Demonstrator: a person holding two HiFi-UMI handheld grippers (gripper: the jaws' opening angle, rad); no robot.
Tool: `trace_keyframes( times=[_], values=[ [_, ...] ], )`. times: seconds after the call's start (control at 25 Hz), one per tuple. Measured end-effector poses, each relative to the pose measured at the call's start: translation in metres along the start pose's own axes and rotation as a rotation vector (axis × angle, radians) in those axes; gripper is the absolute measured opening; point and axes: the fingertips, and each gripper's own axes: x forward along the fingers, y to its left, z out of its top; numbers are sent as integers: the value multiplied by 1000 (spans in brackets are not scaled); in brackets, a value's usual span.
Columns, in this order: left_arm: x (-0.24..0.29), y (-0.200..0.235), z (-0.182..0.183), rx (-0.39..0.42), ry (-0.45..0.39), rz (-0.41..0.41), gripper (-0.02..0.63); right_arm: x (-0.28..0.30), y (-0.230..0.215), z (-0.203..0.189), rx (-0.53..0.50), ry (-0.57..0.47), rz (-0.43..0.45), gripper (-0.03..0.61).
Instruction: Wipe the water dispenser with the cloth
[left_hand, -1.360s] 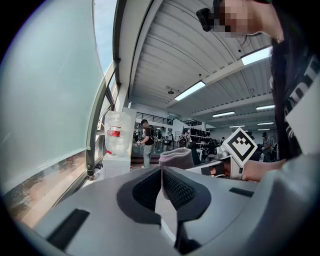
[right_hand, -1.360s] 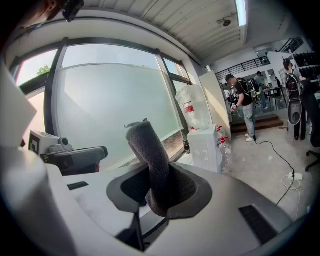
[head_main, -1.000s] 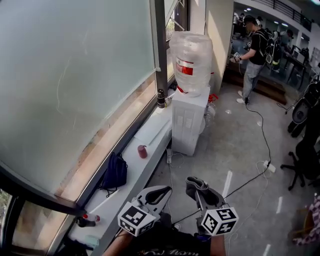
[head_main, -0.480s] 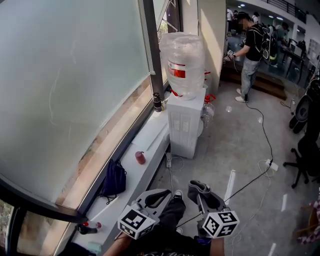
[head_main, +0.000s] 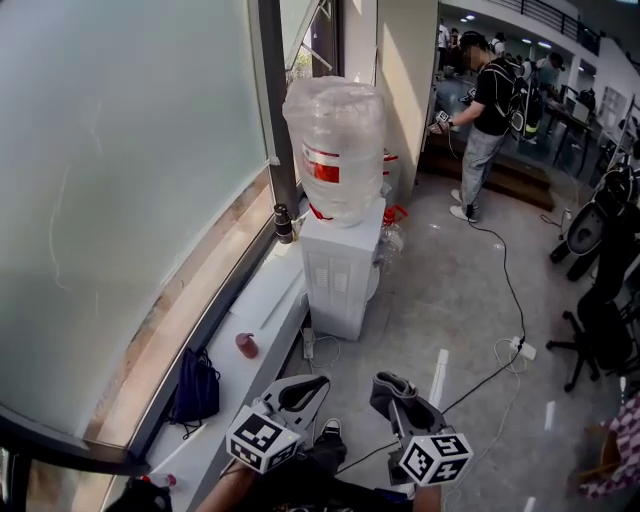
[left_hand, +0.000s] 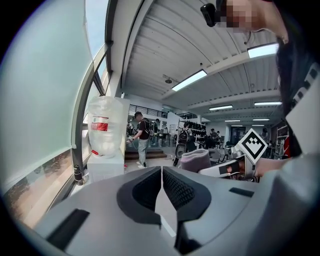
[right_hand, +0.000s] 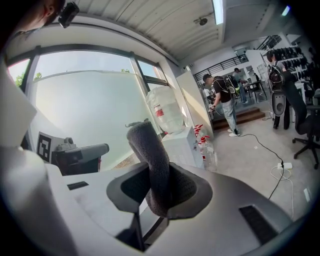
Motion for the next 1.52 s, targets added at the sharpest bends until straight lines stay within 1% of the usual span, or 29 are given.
trace_keyframes(
  times=[0.24, 0.4, 0.56, 0.72, 0.88, 0.96, 1.12, 1.2, 1.32, 1.4, 1.44, 1.52],
  values=[
    [75, 61, 28, 8, 4, -17, 20, 64, -38, 58, -8, -24, -25, 104],
    [114, 102, 41, 20, 5, -19, 20, 109, -52, 86, -18, -26, -23, 104],
    [134, 126, 45, 35, 7, -19, 20, 144, -64, 103, -38, -20, -22, 104],
    [133, 148, 47, 25, 1, 24, 20, 178, -63, 114, -70, 12, 3, 104],
    [119, 173, 44, 12, 12, 106, 20, 218, -51, 128, -124, 44, 58, 104],
    [112, 188, 41, -7, 13, 154, 20, 242, -47, 137, -153, 57, 85, 105],
    [103, 216, 36, -52, -6, 249, 20, 300, -39, 155, -208, 92, 137, 104],
    [102, 228, 38, -66, -18, 303, 20, 332, -37, 162, -228, 128, 155, 105],
    [101, 242, 41, -96, -36, 384, 20, 381, -34, 163, -229, 200, 181, 104],
    [98, 250, 43, -116, -44, 449, 20, 414, -25, 159, -237, 247, 220, 105],
    [95, 254, 44, -119, -44, 482, 20, 429, -21, 158, -241, 264, 234, 106],
    [89, 261, 46, -113, -37, 537, 20, 455, -17, 157, -240, 284, 232, 106]
  ],
)
